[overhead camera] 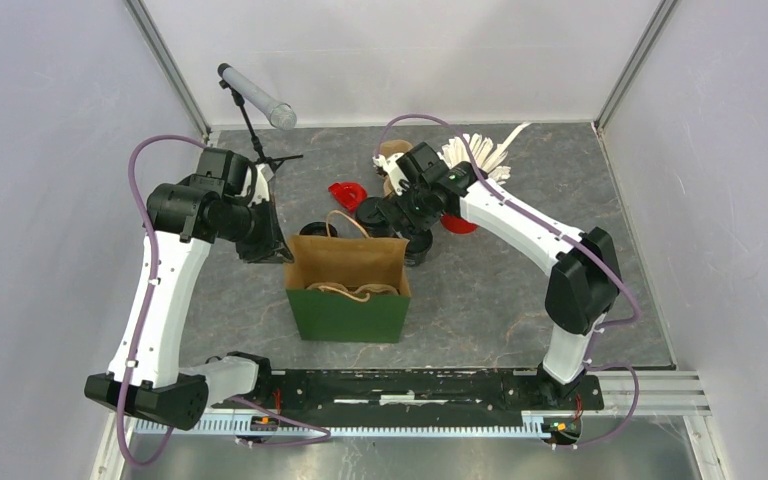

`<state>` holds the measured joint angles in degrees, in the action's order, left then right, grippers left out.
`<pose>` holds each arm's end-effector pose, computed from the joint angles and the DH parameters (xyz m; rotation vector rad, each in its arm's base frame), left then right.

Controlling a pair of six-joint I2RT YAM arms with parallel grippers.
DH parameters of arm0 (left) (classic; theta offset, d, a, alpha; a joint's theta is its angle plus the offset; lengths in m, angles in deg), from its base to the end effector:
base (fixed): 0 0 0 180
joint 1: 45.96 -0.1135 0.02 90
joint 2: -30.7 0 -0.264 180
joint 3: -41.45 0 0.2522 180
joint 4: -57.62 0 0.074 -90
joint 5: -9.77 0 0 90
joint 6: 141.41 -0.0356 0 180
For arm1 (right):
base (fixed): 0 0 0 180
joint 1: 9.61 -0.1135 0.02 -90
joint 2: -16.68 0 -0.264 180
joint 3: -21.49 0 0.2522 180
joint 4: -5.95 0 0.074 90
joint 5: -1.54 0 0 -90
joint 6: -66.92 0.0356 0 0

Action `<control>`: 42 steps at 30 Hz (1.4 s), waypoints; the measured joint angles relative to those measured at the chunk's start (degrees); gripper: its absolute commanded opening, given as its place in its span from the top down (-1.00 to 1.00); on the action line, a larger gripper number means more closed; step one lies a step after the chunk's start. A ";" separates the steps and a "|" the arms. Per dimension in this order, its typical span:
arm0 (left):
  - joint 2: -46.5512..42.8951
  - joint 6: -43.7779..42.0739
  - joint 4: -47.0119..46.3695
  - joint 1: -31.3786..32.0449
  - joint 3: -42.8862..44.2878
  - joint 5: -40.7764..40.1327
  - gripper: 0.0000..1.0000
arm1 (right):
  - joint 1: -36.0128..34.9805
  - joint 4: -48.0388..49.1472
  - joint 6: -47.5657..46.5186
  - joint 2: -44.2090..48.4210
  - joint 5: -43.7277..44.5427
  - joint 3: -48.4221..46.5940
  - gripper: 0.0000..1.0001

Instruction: Pack the takeout coffee

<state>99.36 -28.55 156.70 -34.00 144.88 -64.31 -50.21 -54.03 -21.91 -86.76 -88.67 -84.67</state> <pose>0.1721 -0.0464 0.4057 -0.1735 2.7399 -0.5533 0.2980 0.2556 0.2901 -0.8768 2.4427 0.2762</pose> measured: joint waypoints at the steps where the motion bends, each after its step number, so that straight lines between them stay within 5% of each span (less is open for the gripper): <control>1: 0.00 -0.11 0.28 0.00 0.00 -0.44 0.81 | 0.11 -0.31 0.00 -0.24 0.00 0.02 -0.93; 10: 0.02 -0.98 1.38 0.00 0.00 -1.38 0.68 | 0.72 -0.70 -1.31 -0.90 -1.27 0.42 -0.94; 23: 0.02 -1.05 1.14 0.00 -0.07 -0.85 0.75 | 1.33 0.26 -2.19 -3.19 -2.80 0.57 -0.89; 31: -0.07 -1.03 1.62 0.00 -0.07 -2.19 0.74 | 1.33 -0.15 -2.05 -6.62 -3.37 -7.23 -0.85; 42: -1.25 5.62 -5.03 0.33 -3.89 7.32 0.83 | 2.86 -2.91 4.17 -1.86 -3.19 -11.80 -0.82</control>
<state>98.12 -22.94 151.68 -33.67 140.99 -56.99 -47.34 -56.93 -17.74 -88.62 -91.86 -96.48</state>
